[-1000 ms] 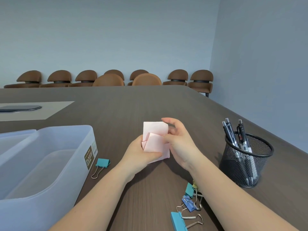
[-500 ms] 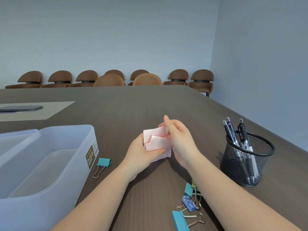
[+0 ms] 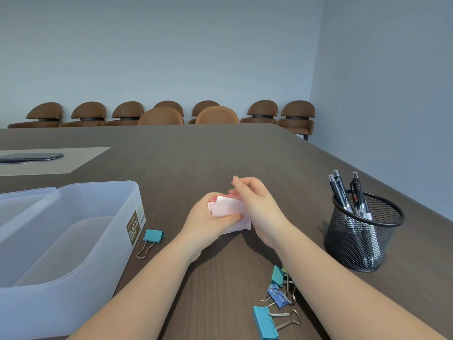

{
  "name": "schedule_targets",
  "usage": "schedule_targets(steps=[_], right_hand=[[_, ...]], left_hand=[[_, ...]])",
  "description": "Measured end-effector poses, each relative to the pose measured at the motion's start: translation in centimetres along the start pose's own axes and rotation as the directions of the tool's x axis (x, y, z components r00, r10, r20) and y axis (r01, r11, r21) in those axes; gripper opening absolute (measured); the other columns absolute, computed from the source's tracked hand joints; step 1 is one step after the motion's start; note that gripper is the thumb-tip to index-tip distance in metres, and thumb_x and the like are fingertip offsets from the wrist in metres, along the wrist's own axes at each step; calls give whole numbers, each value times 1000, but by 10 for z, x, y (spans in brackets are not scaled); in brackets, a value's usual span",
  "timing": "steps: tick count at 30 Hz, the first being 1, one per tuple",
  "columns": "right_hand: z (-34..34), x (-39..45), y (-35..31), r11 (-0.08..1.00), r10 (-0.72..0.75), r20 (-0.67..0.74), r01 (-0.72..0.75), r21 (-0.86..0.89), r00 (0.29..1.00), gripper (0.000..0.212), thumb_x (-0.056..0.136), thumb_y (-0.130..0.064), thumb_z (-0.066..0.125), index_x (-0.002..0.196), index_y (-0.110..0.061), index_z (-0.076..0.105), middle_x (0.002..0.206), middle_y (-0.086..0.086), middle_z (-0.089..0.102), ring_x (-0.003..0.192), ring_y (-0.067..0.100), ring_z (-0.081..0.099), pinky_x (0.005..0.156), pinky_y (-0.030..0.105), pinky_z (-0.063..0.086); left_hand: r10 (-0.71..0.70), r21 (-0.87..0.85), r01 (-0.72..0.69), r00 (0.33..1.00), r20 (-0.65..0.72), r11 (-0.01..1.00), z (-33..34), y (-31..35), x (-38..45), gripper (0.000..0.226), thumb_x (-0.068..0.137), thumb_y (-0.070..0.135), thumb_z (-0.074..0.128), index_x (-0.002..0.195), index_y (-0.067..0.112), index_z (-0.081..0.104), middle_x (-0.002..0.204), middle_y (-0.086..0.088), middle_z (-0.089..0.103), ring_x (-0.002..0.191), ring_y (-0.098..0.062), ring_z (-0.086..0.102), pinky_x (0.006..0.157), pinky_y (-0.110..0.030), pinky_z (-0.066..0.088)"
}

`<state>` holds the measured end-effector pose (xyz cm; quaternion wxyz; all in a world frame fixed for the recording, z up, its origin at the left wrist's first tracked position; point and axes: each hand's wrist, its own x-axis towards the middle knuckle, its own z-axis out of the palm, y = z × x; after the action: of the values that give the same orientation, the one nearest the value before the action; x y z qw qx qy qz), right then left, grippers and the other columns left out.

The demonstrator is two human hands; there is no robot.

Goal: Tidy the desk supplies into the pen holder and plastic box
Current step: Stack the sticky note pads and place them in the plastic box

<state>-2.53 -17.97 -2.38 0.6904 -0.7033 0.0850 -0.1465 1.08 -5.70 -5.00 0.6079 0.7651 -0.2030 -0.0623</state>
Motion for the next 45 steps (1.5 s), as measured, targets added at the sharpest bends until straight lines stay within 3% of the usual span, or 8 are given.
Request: schedule_targets(steps=[5,9,12,16,25,33,41,45], right_hand=[[3,-2,3,995,-6,64,12,-102,998,12,94,-32,50,100,-26,58,99,-8,65,94,11,59,62,23,41],[2,-2,3,996,0,49,4,-86,999,12,95,-30,50,104,-25,57,104,-4,61,94,13,59,60,22,40],[1,0,3,999,6,31,-5,-39,1000,21,95,-39,49,107,-23,56,112,2,64,104,17,62,81,33,53],[-2,2,3,1000,2,-10,-2,27,1000,32,95,-50,44,107,-24,58,111,7,68,107,24,65,97,49,50],[-6,0,-1,991,-116,-18,117,59,993,38,99,-51,30,107,-32,61,111,-6,67,110,16,61,97,35,47],[-3,3,5,997,-63,25,64,-44,998,15,97,-18,48,104,-23,60,112,5,65,109,23,63,92,41,53],[-4,6,8,998,10,77,-6,-55,997,37,101,-41,37,102,-14,62,100,5,69,109,29,63,88,45,49],[-5,8,10,998,49,82,-46,-37,995,37,101,-40,36,103,-15,63,109,10,71,109,29,64,95,52,49]], left_hand=[[-22,1,22,998,67,1000,3,-1,5,50,64,31,83,109,24,61,106,1,73,92,-6,70,69,-23,54],[55,33,-52,995,-87,998,5,5,-5,61,67,25,84,116,25,47,105,10,61,90,0,60,67,-17,46],[236,185,-215,966,-104,959,6,6,-9,73,70,22,83,126,38,39,107,15,56,96,0,56,71,-8,41],[385,299,-356,922,-43,885,8,4,-8,58,74,20,81,115,40,45,119,13,52,106,4,52,79,3,38],[265,213,-256,964,-11,943,5,2,-8,53,80,16,74,115,34,38,111,21,47,98,5,51,72,0,39],[408,279,-375,910,-70,884,2,0,-2,52,71,21,83,108,36,49,115,13,51,102,9,51,75,3,40],[558,425,-494,830,-30,758,0,-7,1,9,88,26,54,89,23,62,124,13,37,110,28,34,85,9,26],[493,387,-447,870,-21,806,-1,-11,1,17,91,21,46,84,35,40,112,19,45,107,21,39,84,4,28]])
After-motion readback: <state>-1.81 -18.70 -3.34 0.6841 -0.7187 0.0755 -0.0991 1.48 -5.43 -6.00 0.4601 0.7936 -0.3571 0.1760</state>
